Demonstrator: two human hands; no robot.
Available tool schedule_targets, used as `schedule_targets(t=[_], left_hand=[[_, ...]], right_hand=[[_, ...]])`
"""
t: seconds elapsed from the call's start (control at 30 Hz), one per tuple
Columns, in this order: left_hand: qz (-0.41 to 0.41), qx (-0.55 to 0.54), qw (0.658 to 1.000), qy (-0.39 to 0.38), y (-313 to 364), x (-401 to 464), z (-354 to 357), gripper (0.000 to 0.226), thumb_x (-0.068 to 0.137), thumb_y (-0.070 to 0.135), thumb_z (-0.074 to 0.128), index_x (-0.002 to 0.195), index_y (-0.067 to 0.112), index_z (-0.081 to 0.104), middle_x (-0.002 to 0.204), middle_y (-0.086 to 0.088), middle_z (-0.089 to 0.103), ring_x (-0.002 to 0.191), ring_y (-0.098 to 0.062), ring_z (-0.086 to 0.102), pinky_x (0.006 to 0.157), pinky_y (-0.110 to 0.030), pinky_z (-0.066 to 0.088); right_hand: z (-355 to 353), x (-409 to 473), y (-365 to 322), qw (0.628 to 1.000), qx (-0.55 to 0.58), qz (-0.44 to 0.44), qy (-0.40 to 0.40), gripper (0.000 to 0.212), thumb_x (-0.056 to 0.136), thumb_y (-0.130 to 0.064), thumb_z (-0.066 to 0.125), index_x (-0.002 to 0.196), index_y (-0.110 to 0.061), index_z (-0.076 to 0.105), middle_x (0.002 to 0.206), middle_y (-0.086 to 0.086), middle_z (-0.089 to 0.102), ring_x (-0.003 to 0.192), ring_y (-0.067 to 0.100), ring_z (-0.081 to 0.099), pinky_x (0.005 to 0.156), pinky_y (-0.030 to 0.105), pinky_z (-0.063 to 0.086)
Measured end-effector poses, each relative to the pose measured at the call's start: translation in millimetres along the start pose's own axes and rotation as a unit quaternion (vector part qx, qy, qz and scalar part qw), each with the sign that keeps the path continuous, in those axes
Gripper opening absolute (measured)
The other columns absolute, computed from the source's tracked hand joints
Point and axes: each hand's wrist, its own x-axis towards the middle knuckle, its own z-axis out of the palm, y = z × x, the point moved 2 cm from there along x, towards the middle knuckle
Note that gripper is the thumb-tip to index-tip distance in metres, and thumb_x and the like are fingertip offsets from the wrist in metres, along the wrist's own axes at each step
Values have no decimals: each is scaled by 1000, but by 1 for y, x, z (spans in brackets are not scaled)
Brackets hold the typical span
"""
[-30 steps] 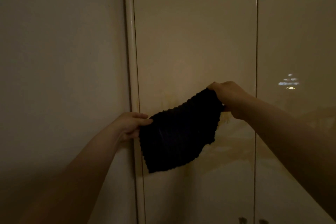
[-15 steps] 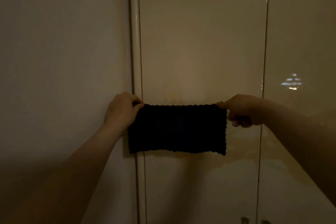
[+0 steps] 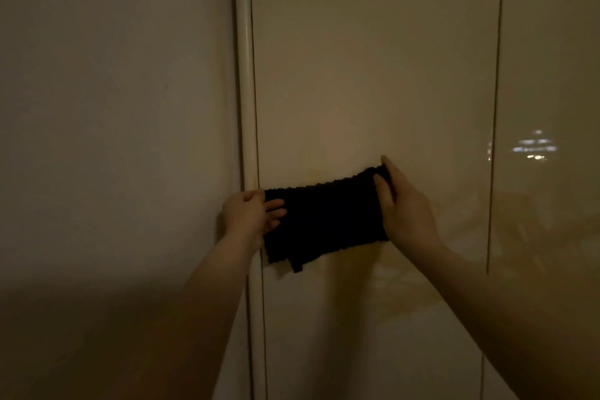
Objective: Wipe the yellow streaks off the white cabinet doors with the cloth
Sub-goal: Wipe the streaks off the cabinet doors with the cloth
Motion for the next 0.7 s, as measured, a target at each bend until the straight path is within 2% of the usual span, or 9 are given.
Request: schedule_targets(t=[0.07, 0.13, 0.23, 0.33, 0.43, 0.5, 0.57, 0.63, 0.7], left_hand=[[45, -61, 997, 21, -11, 0, 7, 10, 101, 24, 49, 108, 17, 53, 89, -11, 73, 68, -19, 74, 52, -28, 56], [131, -32, 990, 48, -22, 2, 11, 12, 102, 23, 48, 113, 19, 52, 99, -10, 71, 80, -17, 73, 66, -29, 58], [237, 44, 969, 43, -38, 5, 12, 31, 100, 21, 50, 129, 26, 44, 110, 4, 67, 96, -3, 65, 85, -21, 55], [332, 131, 934, -4, -50, 8, 13, 60, 97, 19, 53, 142, 46, 26, 123, 20, 56, 109, 7, 55, 89, -7, 45], [411, 229, 881, -45, -58, 11, 14, 68, 98, 17, 53, 147, 46, 17, 145, 12, 42, 131, -1, 41, 108, -16, 33], [435, 290, 851, -45, -62, 13, 15, 65, 98, 22, 53, 150, 39, 18, 149, 12, 34, 137, -7, 32, 114, -24, 25], [441, 351, 825, -21, -63, 16, 17, 60, 98, 26, 52, 149, 34, 22, 151, 8, 34, 137, -14, 30, 114, -31, 21], [471, 419, 776, -13, -64, 20, 18, 51, 100, 24, 48, 148, 24, 30, 158, 1, 27, 143, -19, 23, 118, -40, 16], [484, 445, 753, -29, -65, 24, 19, 50, 101, 20, 45, 149, 15, 31, 162, 0, 16, 148, -18, 13, 120, -48, 14]], right_hand=[[15, -3, 1, 1000, -13, -16, -19, 61, 101, -35, 42, 153, -35, 10, 136, -4, 53, 103, 2, 51, 86, 16, 37], [29, -9, 4, 998, -14, -40, -42, 73, 100, -29, 47, 152, -39, -4, 133, -3, 54, 95, -1, 47, 81, 16, 38], [39, -16, 9, 989, -79, -102, -73, 82, 98, -25, 52, 152, -34, -9, 124, 7, 56, 100, 15, 57, 79, 24, 45], [39, -13, 8, 968, -146, -195, -63, 78, 96, -14, 56, 153, -27, 4, 130, 16, 54, 105, 31, 59, 81, 38, 51], [36, -6, 8, 908, -280, -310, -40, 75, 86, -6, 67, 150, -21, 30, 149, 23, 38, 109, 44, 58, 82, 52, 54], [35, 0, 13, 871, -345, -348, -43, 71, 73, -5, 79, 136, -17, 51, 147, 25, 41, 106, 45, 58, 79, 51, 55], [37, 6, 20, 840, -393, -374, -33, 65, 58, -7, 88, 119, -13, 64, 137, 25, 51, 102, 43, 60, 77, 48, 53], [43, 7, 23, 805, -425, -414, -9, 56, 62, -10, 83, 116, -13, 67, 130, 20, 52, 97, 36, 59, 77, 43, 50], [49, 7, 24, 773, -430, -465, 16, 46, 76, -13, 65, 122, -13, 64, 124, 14, 43, 94, 30, 49, 78, 38, 41]])
